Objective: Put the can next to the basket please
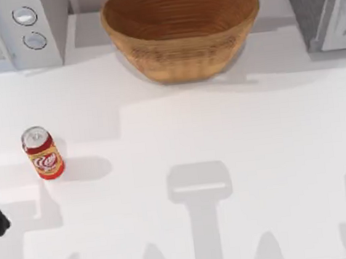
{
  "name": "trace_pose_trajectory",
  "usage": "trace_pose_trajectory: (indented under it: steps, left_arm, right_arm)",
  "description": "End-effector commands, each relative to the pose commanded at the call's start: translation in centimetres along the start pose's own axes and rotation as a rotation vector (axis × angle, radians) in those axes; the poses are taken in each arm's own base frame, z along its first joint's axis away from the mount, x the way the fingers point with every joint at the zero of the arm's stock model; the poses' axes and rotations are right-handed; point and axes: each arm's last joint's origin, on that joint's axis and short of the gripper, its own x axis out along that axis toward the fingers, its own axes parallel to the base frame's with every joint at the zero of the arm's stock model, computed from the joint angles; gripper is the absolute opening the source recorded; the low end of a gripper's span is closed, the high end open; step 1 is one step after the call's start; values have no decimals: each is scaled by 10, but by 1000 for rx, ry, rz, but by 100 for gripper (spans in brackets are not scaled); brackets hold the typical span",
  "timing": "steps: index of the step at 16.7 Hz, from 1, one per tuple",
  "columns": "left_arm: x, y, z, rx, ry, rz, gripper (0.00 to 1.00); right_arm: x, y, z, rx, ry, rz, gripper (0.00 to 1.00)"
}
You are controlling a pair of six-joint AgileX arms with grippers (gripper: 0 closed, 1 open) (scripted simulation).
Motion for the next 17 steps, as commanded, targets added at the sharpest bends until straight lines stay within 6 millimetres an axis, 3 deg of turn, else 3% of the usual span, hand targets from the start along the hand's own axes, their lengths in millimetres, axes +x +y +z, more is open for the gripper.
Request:
trace_pose_trajectory:
  steps: [5, 10, 14, 17]
  left_arm:
    - [0, -1, 11, 26, 52, -15, 100]
    - [16, -5, 60, 139, 294, -71, 100]
    - [61, -12, 98, 268, 604, -160, 100]
    - [112, -22, 108, 370, 862, -258, 100]
  right_arm:
    - [0, 0, 0, 0, 0, 0, 100]
    - [0, 0, 0, 0, 0, 0, 100]
    - [0, 0, 0, 0, 0, 0, 100]
    - [0, 0, 0, 0, 0, 0, 100]
